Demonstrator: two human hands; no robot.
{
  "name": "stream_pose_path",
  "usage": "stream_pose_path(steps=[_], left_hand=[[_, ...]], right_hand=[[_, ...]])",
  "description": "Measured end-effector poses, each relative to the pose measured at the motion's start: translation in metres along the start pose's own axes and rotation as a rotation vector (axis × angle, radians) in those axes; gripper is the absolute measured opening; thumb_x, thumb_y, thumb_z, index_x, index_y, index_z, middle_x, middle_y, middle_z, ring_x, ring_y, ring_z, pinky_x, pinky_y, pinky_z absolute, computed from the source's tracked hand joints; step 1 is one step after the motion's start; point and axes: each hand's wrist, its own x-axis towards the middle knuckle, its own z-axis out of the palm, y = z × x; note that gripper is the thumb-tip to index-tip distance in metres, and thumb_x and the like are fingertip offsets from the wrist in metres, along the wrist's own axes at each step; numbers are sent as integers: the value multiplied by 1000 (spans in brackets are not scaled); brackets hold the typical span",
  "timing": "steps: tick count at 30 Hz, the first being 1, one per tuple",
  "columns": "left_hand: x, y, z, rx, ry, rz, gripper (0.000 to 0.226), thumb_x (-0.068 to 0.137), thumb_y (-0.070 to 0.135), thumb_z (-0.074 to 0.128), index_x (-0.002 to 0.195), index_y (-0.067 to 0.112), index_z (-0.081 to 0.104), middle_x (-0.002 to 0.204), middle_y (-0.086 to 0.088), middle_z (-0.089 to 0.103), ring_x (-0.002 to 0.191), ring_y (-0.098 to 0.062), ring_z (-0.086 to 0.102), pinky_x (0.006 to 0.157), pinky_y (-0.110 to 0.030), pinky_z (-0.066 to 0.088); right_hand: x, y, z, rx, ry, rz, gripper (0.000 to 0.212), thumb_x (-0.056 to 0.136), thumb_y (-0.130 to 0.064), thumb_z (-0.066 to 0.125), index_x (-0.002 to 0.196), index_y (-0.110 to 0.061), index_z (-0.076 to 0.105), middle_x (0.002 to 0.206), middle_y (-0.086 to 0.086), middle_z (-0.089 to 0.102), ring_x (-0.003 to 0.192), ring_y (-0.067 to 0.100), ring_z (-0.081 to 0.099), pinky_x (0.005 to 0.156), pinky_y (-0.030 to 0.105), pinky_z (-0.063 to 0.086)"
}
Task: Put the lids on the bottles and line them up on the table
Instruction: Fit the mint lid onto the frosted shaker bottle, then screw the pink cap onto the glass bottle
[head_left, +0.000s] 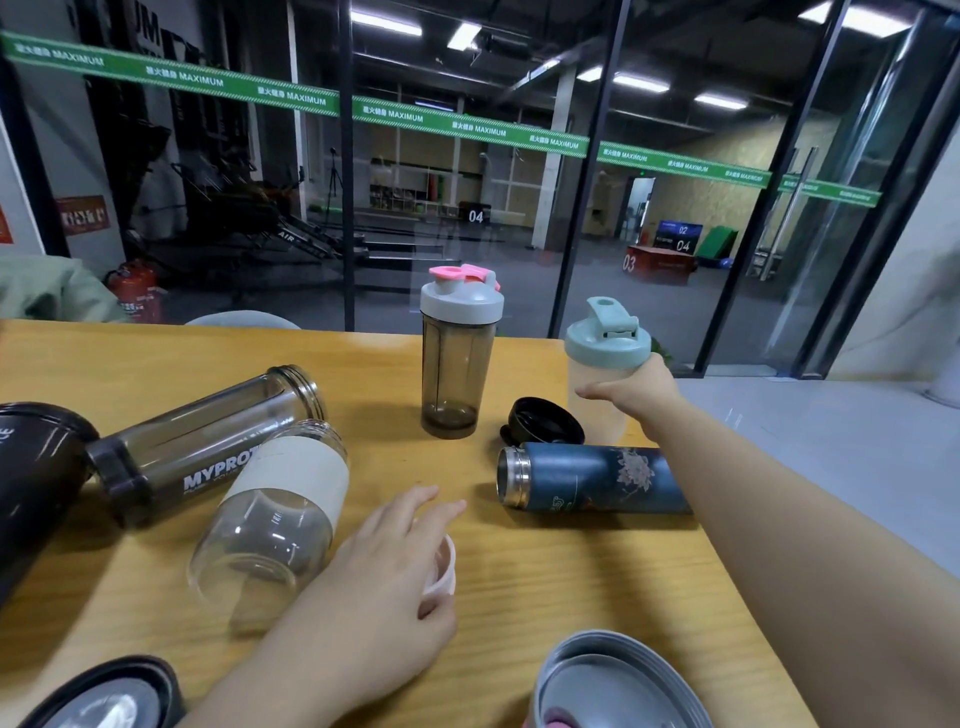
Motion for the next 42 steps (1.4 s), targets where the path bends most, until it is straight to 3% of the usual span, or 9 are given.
stream_pose_path(steps=[5,14,20,23,28,31,35,39,42], left_hand=[[2,-2,1,-27,-4,-1,64,91,32,43,145,40,11,151,20,3,141,1,6,113,-17,15],[4,-8,7,-97,46,16,66,88,49,53,142,42,15,130,32,20,127,8,17,99,-9,15],[6,-10,7,-168,154,66,64,80,55,59,133,50,22,127,30,25,120,10,21,98,-5,17],[7,-6,3,-223,254,103,65,72,61,57,127,52,24,124,30,24,120,10,26,99,-11,21],[3,0,-2,-288,375,107,64,76,36,74,113,54,25,121,42,8,113,27,19,85,7,21],[3,1,-3,-314,397,119,62,70,49,72,109,53,24,118,38,13,113,22,23,86,6,22],[7,-4,-6,-369,538,118,64,66,63,59,118,39,30,116,20,29,114,6,37,93,-16,36],[8,-6,-13,-349,666,206,66,69,56,64,120,27,34,115,17,32,118,7,35,96,-24,42],[9,-2,-11,-347,714,298,66,68,51,70,115,21,34,118,13,30,116,-12,45,94,-31,46]], right_hand=[[-2,-2,-1,48,-80,51,61,69,-8,84,120,-9,51,106,4,56,100,19,50,82,32,41],[6,8,1,67,-51,122,73,63,-17,88,124,-8,48,113,7,56,106,21,49,85,34,44],[3,5,0,105,-72,192,84,63,-24,88,132,-9,42,128,8,54,124,27,47,102,42,42],[-7,-2,-4,152,-73,205,87,67,-31,86,137,-10,39,130,5,52,119,24,48,93,35,44],[-53,-22,-16,177,3,187,82,70,-50,78,131,-8,43,116,4,56,86,14,56,69,27,52],[-96,-34,-15,218,-130,25,56,84,-45,66,116,0,55,82,2,52,72,15,50,67,25,47],[-150,-51,-3,295,-501,-91,23,91,-31,57,106,-15,60,101,9,65,87,19,65,83,35,54],[-168,-47,4,273,-768,-231,35,86,-35,65,119,-28,57,119,5,65,103,20,67,91,38,53],[-172,-40,7,318,-865,-233,49,78,-38,70,125,-39,54,128,2,61,108,22,66,94,39,52]])
